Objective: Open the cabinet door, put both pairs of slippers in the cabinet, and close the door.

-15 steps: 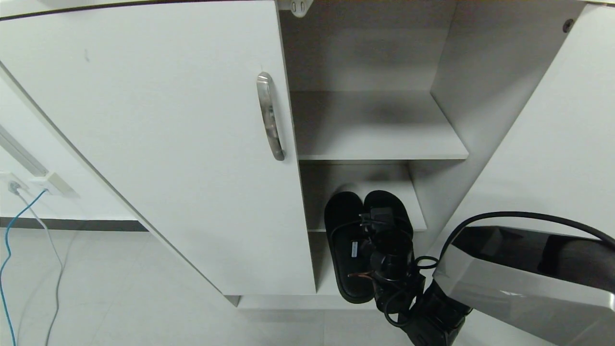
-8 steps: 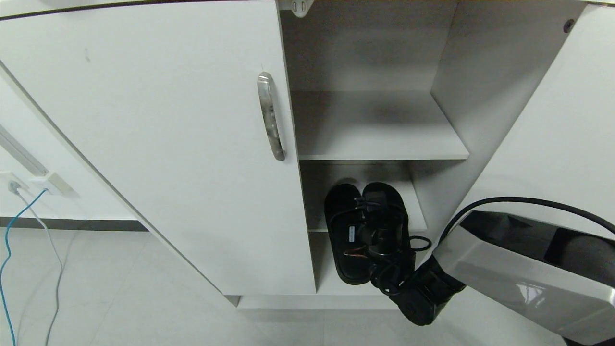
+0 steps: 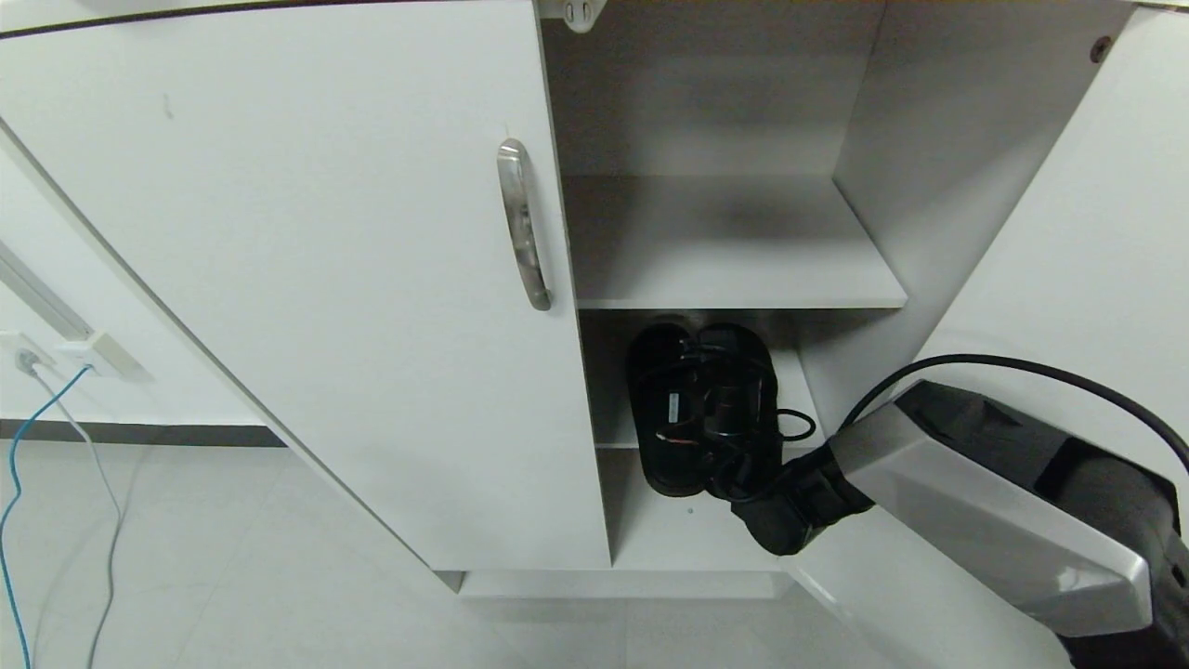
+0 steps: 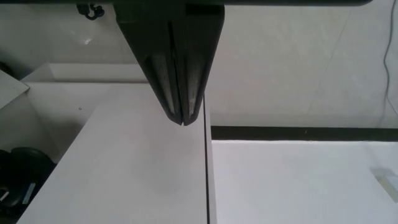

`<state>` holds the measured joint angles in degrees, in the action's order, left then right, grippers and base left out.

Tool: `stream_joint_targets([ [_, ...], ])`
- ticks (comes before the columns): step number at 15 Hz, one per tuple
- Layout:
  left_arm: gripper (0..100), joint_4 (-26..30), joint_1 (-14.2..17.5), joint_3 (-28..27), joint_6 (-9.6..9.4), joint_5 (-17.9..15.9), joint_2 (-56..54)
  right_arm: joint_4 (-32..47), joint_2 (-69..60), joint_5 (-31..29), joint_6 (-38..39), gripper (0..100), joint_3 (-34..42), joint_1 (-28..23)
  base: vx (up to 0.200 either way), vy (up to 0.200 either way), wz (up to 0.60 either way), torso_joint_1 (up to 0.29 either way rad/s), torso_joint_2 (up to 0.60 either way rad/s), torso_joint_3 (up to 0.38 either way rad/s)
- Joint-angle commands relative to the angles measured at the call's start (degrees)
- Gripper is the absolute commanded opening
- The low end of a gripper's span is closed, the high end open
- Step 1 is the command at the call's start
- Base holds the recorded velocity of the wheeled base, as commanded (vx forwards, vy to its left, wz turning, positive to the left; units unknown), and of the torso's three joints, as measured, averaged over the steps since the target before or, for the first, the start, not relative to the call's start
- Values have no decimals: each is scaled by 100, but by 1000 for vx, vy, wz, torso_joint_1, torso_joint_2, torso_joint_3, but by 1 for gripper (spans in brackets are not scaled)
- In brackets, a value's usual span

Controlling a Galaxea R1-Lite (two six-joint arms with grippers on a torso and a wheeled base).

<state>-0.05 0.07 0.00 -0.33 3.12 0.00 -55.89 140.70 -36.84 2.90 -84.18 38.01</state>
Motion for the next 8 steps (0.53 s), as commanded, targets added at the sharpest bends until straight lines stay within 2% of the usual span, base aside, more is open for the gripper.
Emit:
stream_joint_targets([
  [1,0,5,1,0,-2,4,9,149,168,1,9,0,-380,-110,0,0,0,0,0,0],
  [5,0,-4,1,0,-2,4,9,588,326,-7,97,0,-969,-241,0,0,0,0,0,0],
  [8,0,-4,1,0,-2,13,9,1133,396,-7,475,0,-1365,-285,0,0,0,0,0,0],
])
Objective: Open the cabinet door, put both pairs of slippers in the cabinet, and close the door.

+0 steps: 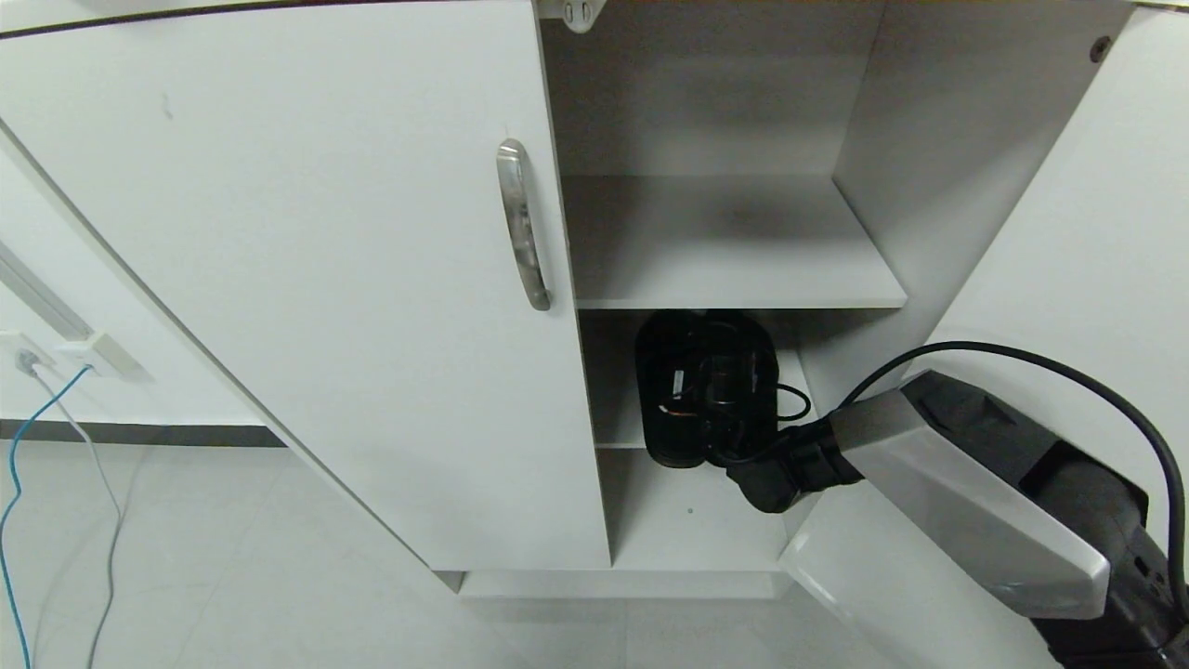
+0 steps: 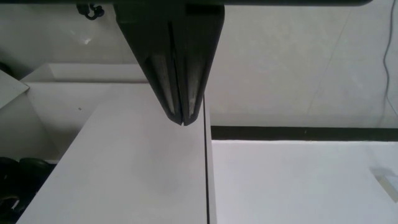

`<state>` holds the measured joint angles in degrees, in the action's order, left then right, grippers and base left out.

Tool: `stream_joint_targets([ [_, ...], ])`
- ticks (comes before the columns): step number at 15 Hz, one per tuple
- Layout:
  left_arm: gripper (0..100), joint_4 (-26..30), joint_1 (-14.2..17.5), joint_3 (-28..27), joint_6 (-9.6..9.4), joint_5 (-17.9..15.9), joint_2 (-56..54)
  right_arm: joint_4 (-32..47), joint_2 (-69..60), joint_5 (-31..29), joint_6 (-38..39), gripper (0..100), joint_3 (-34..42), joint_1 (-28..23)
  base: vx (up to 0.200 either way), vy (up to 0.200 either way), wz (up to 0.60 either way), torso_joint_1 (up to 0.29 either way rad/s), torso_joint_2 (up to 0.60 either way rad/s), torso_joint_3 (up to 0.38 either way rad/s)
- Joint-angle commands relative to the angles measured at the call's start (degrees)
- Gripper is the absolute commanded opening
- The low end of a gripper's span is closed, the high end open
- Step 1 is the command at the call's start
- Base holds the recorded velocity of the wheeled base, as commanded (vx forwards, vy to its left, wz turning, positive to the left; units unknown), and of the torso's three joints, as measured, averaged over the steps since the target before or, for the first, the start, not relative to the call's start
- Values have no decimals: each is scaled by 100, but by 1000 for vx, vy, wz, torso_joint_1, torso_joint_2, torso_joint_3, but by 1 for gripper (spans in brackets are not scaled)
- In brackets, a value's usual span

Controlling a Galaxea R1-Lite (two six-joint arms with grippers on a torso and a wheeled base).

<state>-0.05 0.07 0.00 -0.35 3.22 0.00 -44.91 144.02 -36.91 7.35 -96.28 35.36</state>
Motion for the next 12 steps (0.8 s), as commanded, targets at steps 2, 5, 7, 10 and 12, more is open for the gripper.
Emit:
stream_joint_targets([
  [2,0,5,1,0,0,3,9,70,153,-18,30,0,-268,-65,0,0,0,0,0,0],
  [5,0,5,1,0,0,3,0,70,153,-35,12,0,-268,-65,0,0,0,0,0,0],
  [7,0,5,1,0,0,3,9,70,144,-44,12,100,-233,-65,0,0,0,0,0,0],
  [10,0,-4,1,0,0,3,9,44,-93,-53,3,100,189,-21,0,0,0,0,0,0],
  [12,0,-4,1,0,0,3,9,-132,-339,-53,3,100,637,58,0,0,0,0,0,0],
])
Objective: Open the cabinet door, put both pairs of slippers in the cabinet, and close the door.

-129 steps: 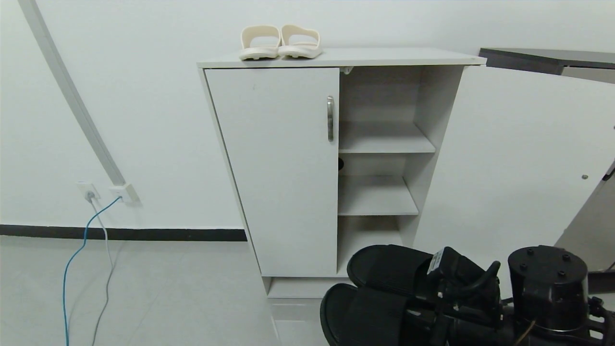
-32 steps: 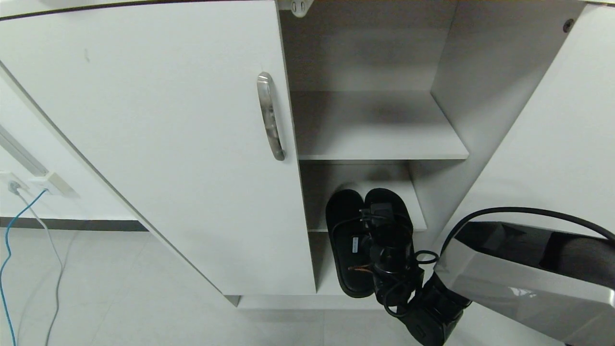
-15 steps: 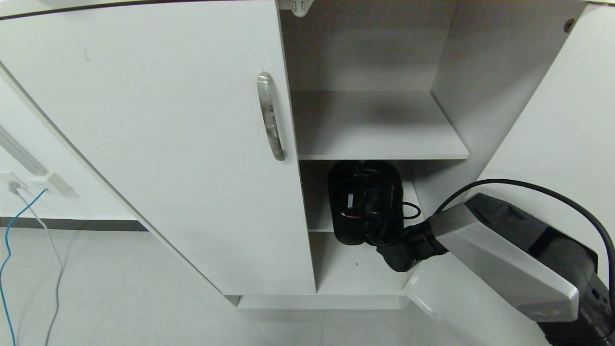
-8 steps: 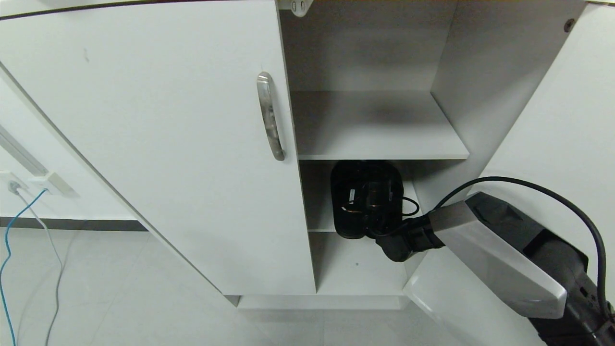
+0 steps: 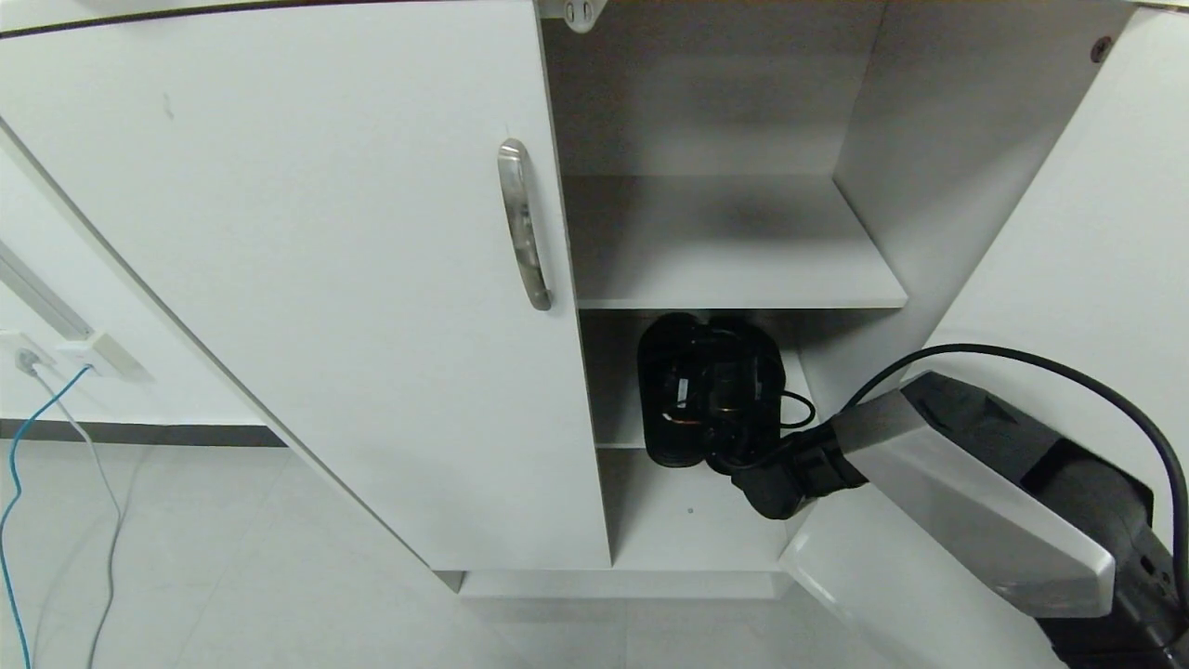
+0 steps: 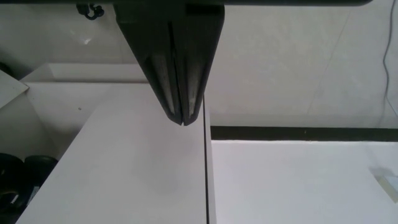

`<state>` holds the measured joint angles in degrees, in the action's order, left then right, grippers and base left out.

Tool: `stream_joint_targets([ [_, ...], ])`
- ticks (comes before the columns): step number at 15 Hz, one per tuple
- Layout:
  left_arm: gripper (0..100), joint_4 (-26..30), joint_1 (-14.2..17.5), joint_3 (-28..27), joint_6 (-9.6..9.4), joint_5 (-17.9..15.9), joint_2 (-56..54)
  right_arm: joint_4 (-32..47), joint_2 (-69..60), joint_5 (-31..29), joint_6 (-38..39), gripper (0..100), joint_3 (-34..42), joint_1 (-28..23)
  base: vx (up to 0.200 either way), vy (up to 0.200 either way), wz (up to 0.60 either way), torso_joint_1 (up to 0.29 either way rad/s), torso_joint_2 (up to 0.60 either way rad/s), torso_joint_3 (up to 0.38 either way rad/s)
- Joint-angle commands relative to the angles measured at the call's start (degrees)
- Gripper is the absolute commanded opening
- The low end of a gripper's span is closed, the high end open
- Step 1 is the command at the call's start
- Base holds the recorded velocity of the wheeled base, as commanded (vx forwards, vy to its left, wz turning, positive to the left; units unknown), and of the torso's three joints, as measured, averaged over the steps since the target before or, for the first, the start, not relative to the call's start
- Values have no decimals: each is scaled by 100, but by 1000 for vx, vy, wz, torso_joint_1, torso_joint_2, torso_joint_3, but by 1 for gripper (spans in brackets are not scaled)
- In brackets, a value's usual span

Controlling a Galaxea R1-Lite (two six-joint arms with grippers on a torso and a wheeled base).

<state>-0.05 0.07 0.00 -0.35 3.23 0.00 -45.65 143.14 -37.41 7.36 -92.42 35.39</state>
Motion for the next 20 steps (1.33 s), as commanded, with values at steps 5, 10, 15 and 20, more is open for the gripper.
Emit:
stream_joint_targets([
  [5,0,-4,1,0,0,2,9,-594,-1051,-223,2,100,1709,381,0,0,0,0,0,0],
  [10,0,-4,1,0,9,2,9,-1209,-1895,-337,2,100,3335,812,0,0,0,0,0,0],
  [15,0,5,1,0,9,-15,9,-1569,-2616,-337,2,100,4504,1190,0,0,0,0,0,0],
  [20,0,-4,1,0,9,-15,9,-1569,-2607,-337,2,100,4522,1216,-40,0,0,1,0,0],
])
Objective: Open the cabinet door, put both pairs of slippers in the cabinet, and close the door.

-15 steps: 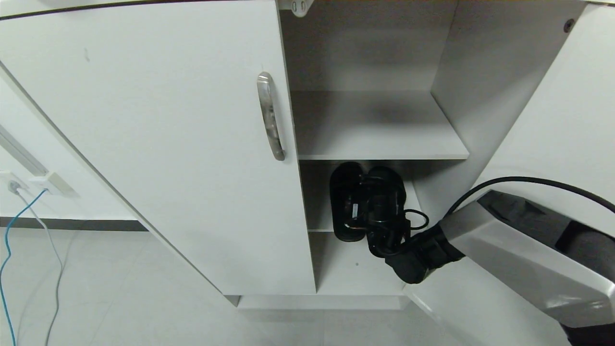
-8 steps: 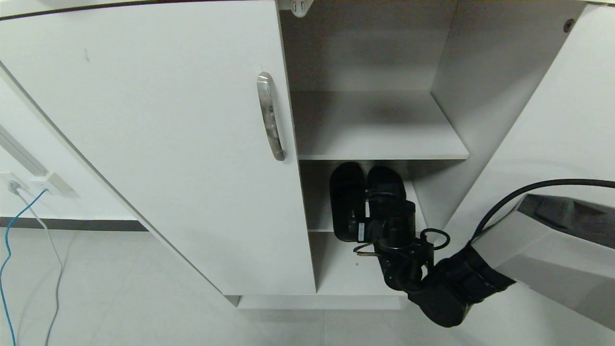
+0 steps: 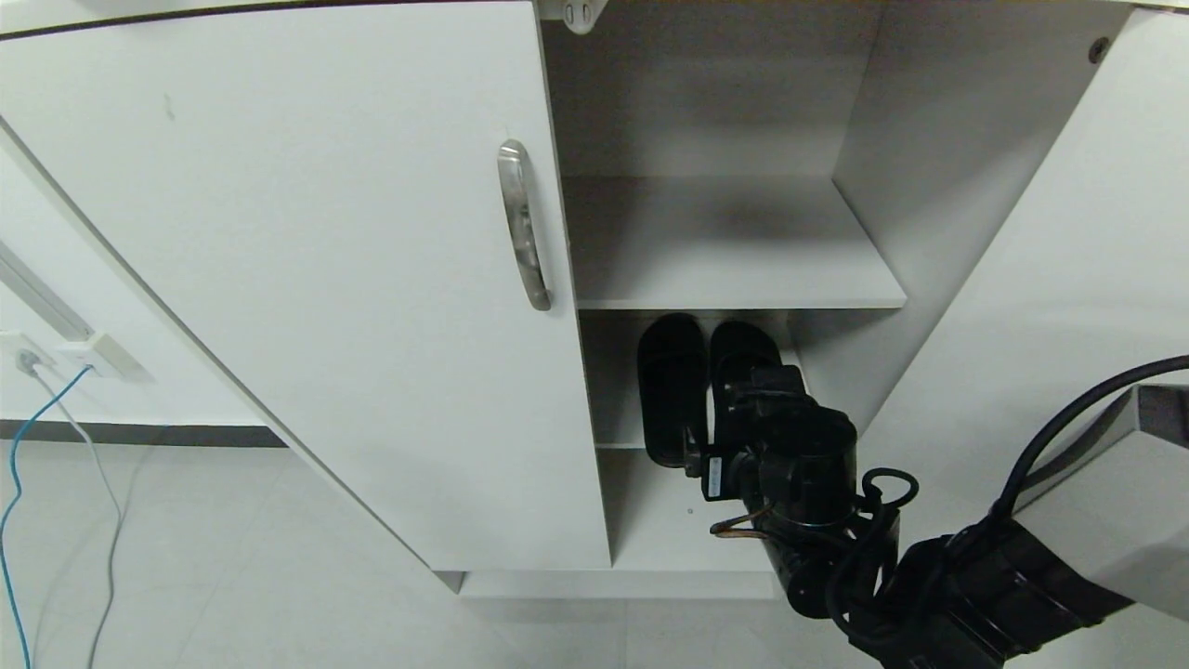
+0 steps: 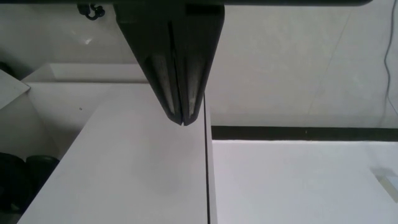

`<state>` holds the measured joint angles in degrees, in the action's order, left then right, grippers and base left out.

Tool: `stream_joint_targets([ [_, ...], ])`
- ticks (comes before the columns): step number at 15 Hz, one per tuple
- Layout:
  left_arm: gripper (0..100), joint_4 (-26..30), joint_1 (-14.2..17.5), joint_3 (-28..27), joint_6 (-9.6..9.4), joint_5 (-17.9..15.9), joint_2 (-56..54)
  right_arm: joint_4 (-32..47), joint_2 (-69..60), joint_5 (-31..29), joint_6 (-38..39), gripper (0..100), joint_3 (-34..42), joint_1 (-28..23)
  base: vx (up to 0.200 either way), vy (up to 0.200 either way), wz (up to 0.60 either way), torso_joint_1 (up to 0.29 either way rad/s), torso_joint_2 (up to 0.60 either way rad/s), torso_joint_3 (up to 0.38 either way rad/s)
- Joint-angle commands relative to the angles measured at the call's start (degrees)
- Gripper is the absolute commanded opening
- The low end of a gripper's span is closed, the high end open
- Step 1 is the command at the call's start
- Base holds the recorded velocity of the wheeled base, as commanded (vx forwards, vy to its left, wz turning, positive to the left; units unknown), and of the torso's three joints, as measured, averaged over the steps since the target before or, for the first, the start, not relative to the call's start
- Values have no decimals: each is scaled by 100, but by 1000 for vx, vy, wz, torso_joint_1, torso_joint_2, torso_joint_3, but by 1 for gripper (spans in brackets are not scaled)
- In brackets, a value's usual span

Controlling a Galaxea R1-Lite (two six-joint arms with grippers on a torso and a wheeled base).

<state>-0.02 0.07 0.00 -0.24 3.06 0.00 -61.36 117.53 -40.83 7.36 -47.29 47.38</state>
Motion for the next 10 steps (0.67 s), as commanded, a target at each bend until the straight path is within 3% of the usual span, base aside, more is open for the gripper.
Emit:
stream_joint_targets([
  [1,0,2,1,0,-2,2,9,1,-37,-4,2,100,9,16,-200,0,0,2,7,2],
  [5,0,-6,1,0,-11,10,9,1,-37,-4,2,100,44,43,-200,0,0,2,1,6],
  [10,0,-6,1,0,-2,2,9,-8,-63,-48,-7,100,141,87,0,0,0,0,0,0],
])
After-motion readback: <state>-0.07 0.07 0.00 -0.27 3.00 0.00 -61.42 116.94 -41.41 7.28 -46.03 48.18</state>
